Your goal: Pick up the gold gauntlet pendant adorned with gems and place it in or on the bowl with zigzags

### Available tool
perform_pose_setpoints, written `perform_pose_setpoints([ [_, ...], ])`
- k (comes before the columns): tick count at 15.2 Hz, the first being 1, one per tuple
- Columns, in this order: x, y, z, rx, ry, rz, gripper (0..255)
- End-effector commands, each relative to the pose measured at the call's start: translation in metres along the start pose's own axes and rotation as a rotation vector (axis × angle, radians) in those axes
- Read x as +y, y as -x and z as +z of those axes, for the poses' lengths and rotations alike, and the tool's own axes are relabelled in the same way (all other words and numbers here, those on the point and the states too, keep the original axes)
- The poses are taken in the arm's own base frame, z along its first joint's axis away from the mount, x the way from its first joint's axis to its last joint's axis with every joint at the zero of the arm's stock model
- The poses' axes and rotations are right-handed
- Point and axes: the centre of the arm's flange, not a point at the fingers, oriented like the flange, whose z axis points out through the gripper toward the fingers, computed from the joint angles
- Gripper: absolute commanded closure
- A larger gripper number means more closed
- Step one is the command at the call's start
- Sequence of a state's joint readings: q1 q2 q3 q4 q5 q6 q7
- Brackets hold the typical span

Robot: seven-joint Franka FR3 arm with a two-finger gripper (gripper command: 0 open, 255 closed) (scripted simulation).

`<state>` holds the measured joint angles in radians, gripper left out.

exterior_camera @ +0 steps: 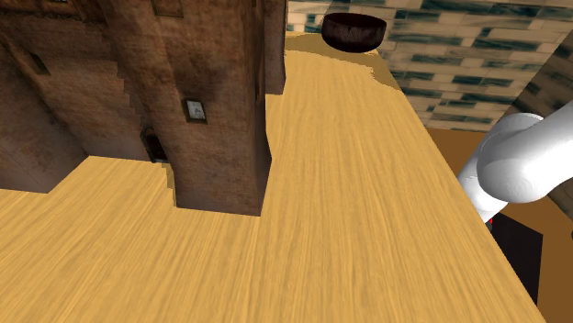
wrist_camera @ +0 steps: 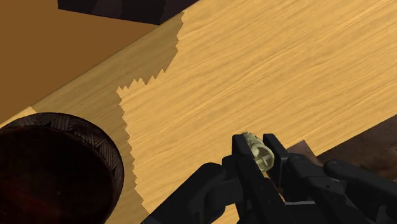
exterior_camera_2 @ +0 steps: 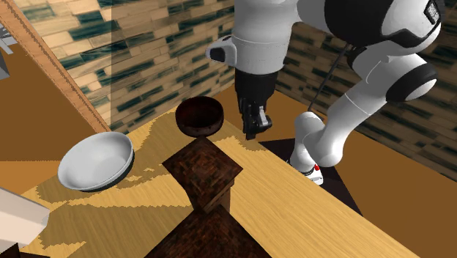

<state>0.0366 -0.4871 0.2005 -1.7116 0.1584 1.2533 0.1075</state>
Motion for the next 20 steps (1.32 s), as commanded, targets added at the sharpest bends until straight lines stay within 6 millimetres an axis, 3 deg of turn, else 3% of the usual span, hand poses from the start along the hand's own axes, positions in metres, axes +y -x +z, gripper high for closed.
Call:
perform_pose_setpoints([
  [1, 0.025, -0.01, -0.001, 0.0, 0.001, -0.001, 255],
  [16, 0.208, -0.085, -0.014, 0.0, 0.001, -0.001, 255],
  [20, 0.217, -0.088, 0.001, 0.0, 0.001, -0.001, 255],
])
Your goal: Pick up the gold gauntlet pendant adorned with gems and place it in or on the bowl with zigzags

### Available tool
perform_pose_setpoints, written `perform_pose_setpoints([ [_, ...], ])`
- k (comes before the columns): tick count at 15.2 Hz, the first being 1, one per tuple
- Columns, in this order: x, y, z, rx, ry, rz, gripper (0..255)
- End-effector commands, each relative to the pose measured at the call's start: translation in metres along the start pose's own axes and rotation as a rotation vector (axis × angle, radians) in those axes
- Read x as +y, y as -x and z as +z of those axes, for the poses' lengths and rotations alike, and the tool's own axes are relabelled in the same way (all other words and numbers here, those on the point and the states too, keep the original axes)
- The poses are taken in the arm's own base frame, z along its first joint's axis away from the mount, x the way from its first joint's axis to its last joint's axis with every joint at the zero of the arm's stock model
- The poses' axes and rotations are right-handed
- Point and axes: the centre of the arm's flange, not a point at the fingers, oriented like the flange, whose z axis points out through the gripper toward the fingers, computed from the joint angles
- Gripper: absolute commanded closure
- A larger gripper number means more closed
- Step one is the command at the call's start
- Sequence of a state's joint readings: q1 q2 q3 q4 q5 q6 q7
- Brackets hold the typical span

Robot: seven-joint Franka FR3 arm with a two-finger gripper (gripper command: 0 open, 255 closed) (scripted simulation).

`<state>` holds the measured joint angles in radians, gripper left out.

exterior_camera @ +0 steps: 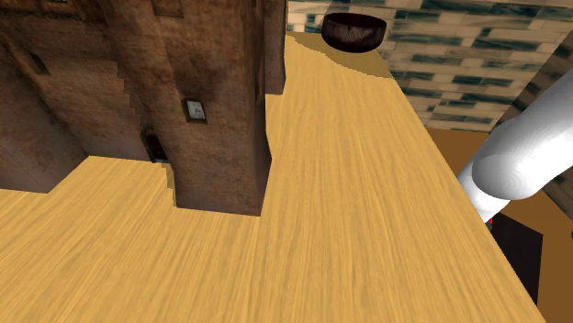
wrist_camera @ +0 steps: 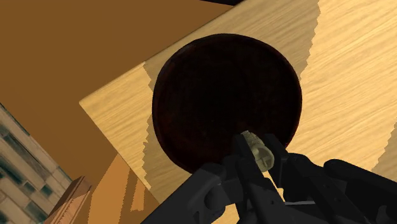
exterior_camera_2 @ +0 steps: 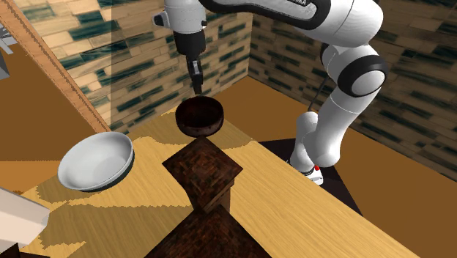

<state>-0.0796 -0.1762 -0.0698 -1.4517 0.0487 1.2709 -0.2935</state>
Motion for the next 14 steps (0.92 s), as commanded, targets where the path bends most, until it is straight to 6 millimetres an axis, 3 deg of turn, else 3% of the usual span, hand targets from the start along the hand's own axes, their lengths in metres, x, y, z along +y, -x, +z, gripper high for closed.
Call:
perform_pose_setpoints([
  [1, 0.001, 0.0, 0.011, 0.001, 0.0, 0.0, 255],
  [11, 0.005, 0.0, 0.066, 0.001, 0.0, 0.0, 255],
  [14, 0.005, 0.0, 0.066, 0.001, 0.0, 0.0, 255],
])
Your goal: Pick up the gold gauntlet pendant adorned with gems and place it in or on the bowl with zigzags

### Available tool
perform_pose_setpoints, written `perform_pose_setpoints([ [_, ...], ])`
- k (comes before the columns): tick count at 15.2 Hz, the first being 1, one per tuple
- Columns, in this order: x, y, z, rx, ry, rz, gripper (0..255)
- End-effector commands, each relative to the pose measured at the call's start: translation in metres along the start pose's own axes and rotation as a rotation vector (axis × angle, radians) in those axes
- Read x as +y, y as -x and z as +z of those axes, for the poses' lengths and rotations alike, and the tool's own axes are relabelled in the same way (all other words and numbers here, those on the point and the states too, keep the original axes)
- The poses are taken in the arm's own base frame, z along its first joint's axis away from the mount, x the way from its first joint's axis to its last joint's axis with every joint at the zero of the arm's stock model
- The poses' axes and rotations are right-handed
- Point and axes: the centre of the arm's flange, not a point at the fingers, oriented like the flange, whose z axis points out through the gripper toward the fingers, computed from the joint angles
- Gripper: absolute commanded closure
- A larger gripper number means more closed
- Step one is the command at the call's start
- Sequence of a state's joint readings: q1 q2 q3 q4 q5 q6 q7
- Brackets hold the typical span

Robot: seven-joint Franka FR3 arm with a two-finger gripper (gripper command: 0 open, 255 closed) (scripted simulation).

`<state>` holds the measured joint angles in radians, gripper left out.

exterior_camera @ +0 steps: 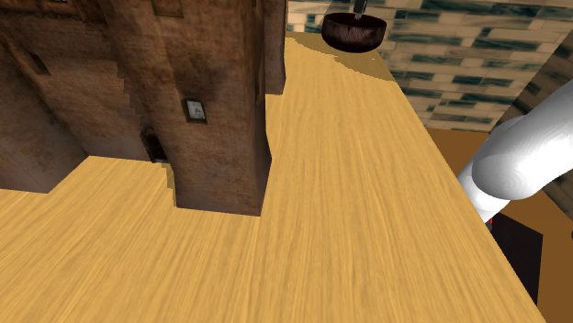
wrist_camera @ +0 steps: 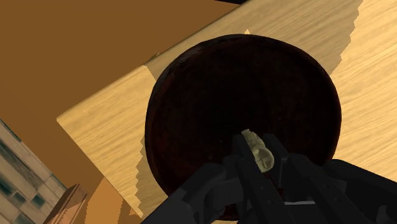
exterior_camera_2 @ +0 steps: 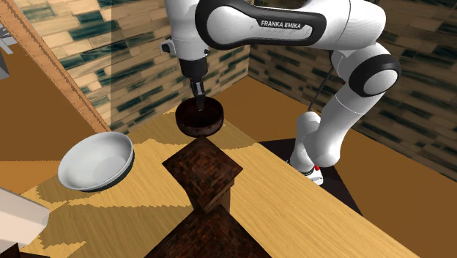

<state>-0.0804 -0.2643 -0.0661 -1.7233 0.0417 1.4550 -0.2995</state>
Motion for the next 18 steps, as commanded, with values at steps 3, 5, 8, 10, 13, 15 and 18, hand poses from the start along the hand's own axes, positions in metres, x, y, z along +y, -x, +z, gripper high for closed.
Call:
perform_pose_setpoints([
  [3, 0.0, 0.0, 0.001, 0.0, 0.0, 0.0, 255],
  [5, 0.0, 0.0, 0.001, 0.0, 0.0, 0.0, 255],
  [8, 0.0, 0.0, 0.001, 0.0, 0.0, 0.0, 0],
  [10, 0.0, 0.0, 0.001, 0.0, 0.0, 0.0, 0],
  [13, 0.0, 0.0, -0.026, 0.0, 0.0, 0.0, 0],
  [15, 0.0, 0.0, -0.049, 0.0, 0.0, 0.0, 0],
  [18, 0.0, 0.0, -0.049, 0.0, 0.0, 0.0, 0],
])
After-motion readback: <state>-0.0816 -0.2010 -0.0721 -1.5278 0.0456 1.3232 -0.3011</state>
